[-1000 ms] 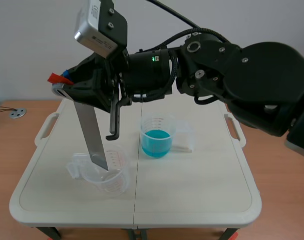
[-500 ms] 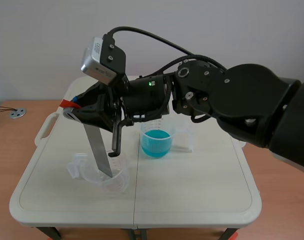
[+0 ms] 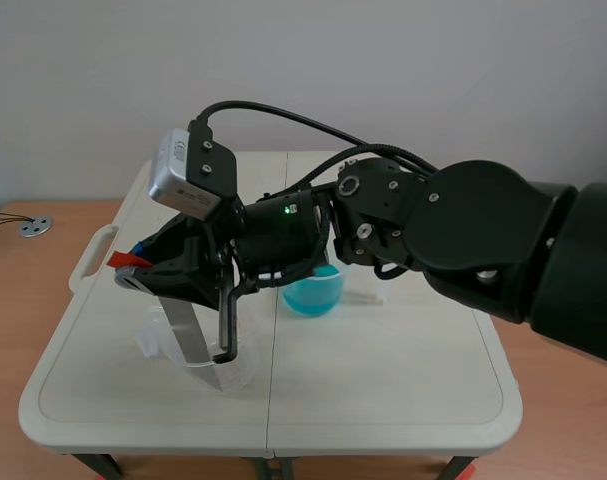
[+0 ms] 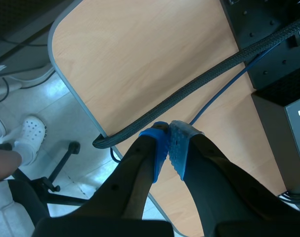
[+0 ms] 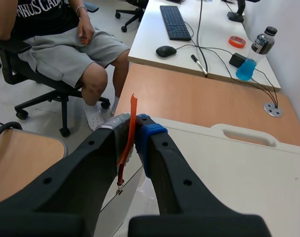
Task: Hold the metal plate by the orange handle, dip it into the blue solution, take it out and point at it, then put the plate back in the beaker on the left.
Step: 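Put the plate into the left beaker, then return to the home posture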
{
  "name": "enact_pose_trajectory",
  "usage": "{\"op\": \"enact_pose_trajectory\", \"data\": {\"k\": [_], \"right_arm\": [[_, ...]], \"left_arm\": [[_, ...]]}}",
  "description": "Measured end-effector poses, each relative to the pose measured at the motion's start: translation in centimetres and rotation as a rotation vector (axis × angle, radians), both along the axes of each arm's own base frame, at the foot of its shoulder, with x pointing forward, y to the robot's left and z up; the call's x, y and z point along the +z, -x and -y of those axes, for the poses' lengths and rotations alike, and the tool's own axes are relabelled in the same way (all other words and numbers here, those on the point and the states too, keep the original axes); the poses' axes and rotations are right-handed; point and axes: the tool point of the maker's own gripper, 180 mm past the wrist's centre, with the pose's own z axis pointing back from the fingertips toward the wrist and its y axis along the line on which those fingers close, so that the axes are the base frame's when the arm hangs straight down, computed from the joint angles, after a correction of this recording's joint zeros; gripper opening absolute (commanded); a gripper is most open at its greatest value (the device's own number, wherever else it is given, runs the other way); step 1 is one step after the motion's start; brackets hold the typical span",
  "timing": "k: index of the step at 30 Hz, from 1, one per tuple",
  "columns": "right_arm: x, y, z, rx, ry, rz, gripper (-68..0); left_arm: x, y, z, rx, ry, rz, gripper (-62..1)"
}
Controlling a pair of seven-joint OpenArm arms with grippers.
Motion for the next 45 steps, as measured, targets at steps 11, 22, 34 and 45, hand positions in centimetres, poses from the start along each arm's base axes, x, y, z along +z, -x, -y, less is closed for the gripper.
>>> {"op": "enact_pose_trajectory", "data": {"k": [11, 22, 34, 45], "right_arm": [[-1.9, 0.3, 0.4, -0.004, 0.064, 0.003, -66.2], [-1.8, 0.0, 0.5, -0.008, 0.068, 0.013, -59.1], [-1.0, -2.6, 2.0, -0.08, 0.065, 0.039, -39.6], [0.6, -4.7, 3.3, -0.16, 0.008, 0.012, -12.9]], "left_arm": [[0.0, 0.0, 0.0, 0.0, 0.0, 0.0, -57.9], [0.0, 0.0, 0.0, 0.0, 0.0, 0.0, -57.9], [0.0, 0.0, 0.0, 0.0, 0.0, 0.0, -54.4], [0.0, 0.0, 0.0, 0.0, 0.0, 0.0, 1.4]]}}
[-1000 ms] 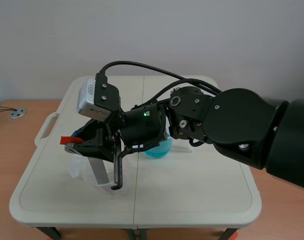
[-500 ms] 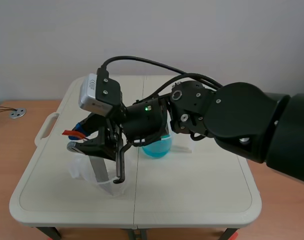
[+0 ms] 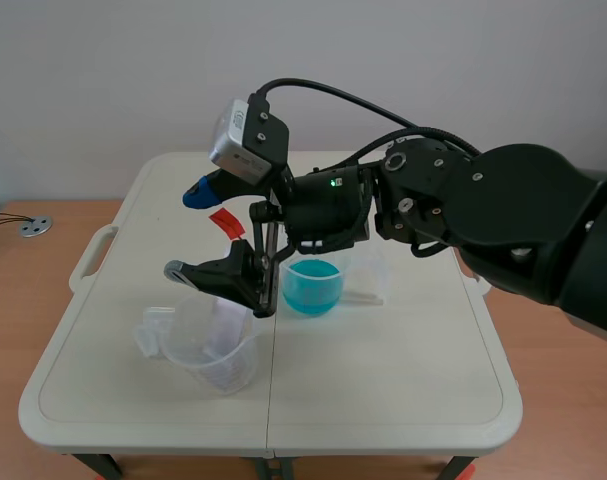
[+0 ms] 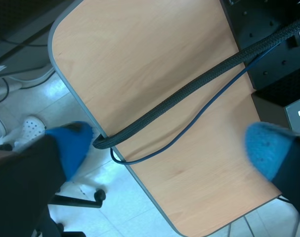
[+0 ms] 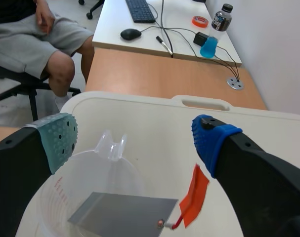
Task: Hold the metal plate by the orange handle, dip it into the blue solution, take it out and point at it, then put the plate back in the beaker on the left.
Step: 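Return to the home posture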
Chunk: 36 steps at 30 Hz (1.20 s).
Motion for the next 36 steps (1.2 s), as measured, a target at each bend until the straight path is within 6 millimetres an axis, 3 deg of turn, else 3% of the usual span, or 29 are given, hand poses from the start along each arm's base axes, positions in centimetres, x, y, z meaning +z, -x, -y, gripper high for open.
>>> {"op": "enact_pose_trajectory", "data": {"k": [6, 11, 16, 22, 25, 30, 33, 36], "right_arm": [[1.6, -1.0, 0.2, -0.042, -0.076, -0.036, -2.9], [3.2, -2.0, 0.9, -0.084, -0.147, -0.07, -2.4], [5.3, -3.0, 3.7, -0.144, -0.207, -0.077, -2.4], [4.8, -3.4, 7.8, -0.271, -0.132, -0.048, -2.4], [4.4, -2.9, 9.4, -0.338, -0.118, -0.048, -2.4], [3.9, -2.1, 12.3, -0.45, -0.078, -0.047, -2.4], [3.9, -1.5, 13.9, -0.501, -0.086, -0.056, -2.4], [3.3, -0.9, 15.3, -0.555, -0.074, -0.081, -2.4]], "left_arm": [[0.0, 0.0, 0.0, 0.0, 0.0, 0.0, 1.4], [0.0, 0.0, 0.0, 0.0, 0.0, 0.0, 1.4], [0.0, 0.0, 0.0, 0.0, 0.0, 0.0, 1.4], [0.1, -0.9, -0.6, 0.008, -0.004, 0.021, 1.4], [1.0, -4.4, -3.4, 0.08, -0.05, 0.107, 1.4], [6.0, -14.3, -8.8, 0.132, -0.132, 0.393, 1.4], [10.1, -19.3, -9.9, 0.151, -0.131, 0.574, 1.4], [13.6, -22.5, -9.2, 0.149, -0.099, 0.711, 1.4]]}}
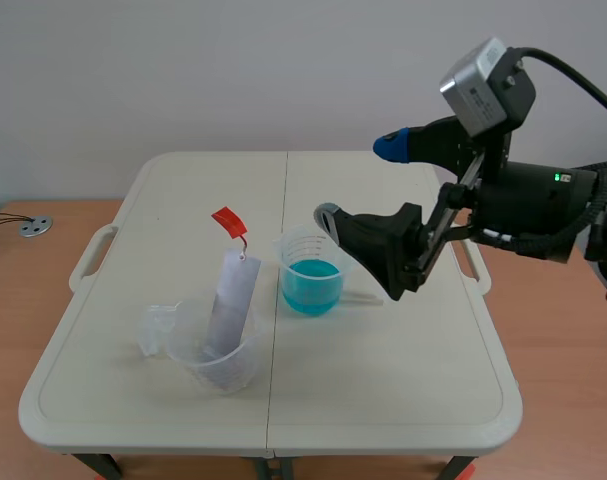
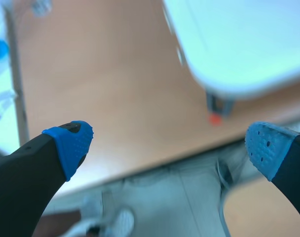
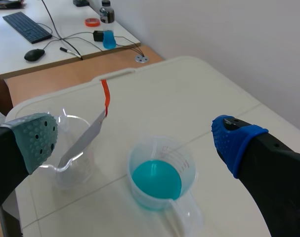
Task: Hold the metal plate by the orange handle, dip it into the blue solution, take it out and point at it, then put the plate back in the beaker on the left.
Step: 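Return to the home posture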
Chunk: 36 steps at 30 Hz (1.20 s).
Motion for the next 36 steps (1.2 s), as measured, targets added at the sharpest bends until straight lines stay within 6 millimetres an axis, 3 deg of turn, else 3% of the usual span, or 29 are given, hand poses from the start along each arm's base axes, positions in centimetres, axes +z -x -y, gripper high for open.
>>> {"op": "enact_pose_trajectory", "data": {"k": [7, 11, 24, 30, 36], "right_arm": [[-1.8, 2.5, 2.5, -0.081, 0.0, -0.071, -2.4], [-2.4, 3.7, 3.5, -0.116, 0.0, -0.103, -2.4], [-3.5, 6.4, 5.3, -0.268, 0.04, -0.118, -2.4], [-4.6, 6.9, 5.1, -0.296, 0.074, -0.13, -2.4], [-4.6, 6.8, 5.1, -0.298, 0.073, -0.132, -2.4]], "left_arm": [[5.2, -5.3, 4.0, -0.042, 0.091, 0.235, 1.4], [7.2, -6.6, 5.9, -0.052, 0.117, 0.36, 1.4], [9.2, -5.3, 15.7, -0.258, 0.244, 0.426, 1.4], [8.4, -4.4, 17.4, -0.281, 0.288, 0.389, 1.4], [8.4, -4.3, 17.6, -0.285, 0.294, 0.385, 1.4]]}}
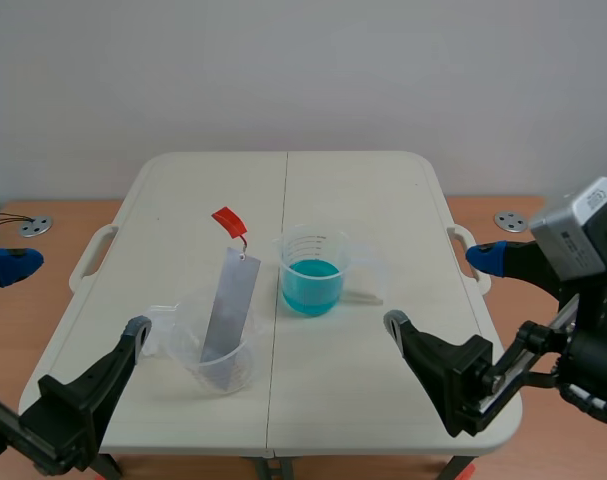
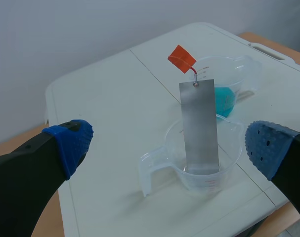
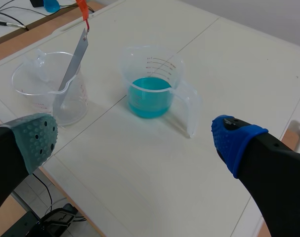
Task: Hold the metal plate by the orange handle, dip it into the blue solution, take it out and point at it, then put the plate back in the beaker on the left.
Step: 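Return to the home posture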
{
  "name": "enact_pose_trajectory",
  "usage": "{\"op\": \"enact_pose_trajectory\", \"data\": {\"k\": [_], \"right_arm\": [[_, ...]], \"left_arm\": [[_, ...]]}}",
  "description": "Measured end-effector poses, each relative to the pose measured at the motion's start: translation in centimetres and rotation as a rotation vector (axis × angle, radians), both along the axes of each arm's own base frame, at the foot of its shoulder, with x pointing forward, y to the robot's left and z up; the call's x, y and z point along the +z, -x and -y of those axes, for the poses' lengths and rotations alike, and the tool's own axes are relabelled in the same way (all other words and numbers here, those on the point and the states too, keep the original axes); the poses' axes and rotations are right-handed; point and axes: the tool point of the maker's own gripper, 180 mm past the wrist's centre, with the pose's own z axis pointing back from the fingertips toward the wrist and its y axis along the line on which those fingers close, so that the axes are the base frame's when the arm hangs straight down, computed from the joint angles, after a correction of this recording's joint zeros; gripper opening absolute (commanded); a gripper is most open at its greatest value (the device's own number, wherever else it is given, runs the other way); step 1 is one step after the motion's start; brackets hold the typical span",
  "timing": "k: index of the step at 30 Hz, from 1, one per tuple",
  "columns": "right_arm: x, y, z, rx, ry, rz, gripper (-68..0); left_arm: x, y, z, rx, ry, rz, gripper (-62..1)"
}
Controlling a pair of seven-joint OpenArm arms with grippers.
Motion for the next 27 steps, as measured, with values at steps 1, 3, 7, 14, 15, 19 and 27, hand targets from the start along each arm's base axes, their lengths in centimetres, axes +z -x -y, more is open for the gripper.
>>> {"op": "enact_pose_trajectory", "data": {"k": [1, 3, 7, 14, 15, 19, 27], "right_arm": [[-0.01, 0.0, 0.0, 0.0, 0.0, -0.001, -2.4], [-0.04, 0.01, 0.01, 0.0, 0.001, -0.002, -2.4], [-0.03, -0.28, 0.36, -0.023, 0.008, 0.005, -2.4], [-0.02, -0.34, 0.43, -0.028, 0.01, 0.006, -2.4], [-0.02, -0.34, 0.43, -0.028, 0.01, 0.006, -2.4], [-0.04, -0.33, 0.44, -0.028, 0.01, 0.005, -2.4], [-0.31, -0.29, 0.49, -0.029, 0.02, -0.007, -2.4]], "left_arm": [[-0.01, 0.0, -0.01, 0.0, 0.0, 0.0, 1.4], [-0.01, 0.0, -0.01, 0.0, 0.0, 0.0, 1.4], [-0.01, 0.0, -0.01, 0.0, 0.0, 0.0, 1.4], [-0.06, 0.0, -0.02, 0.001, -0.001, -0.003, 1.4], [-0.18, 0.01, -0.05, 0.002, -0.004, -0.009, 1.4], [-0.4, 0.01, -0.11, 0.005, -0.01, -0.02, 1.4], [-0.4, 0.01, -0.11, 0.005, -0.01, -0.02, 1.4]]}}
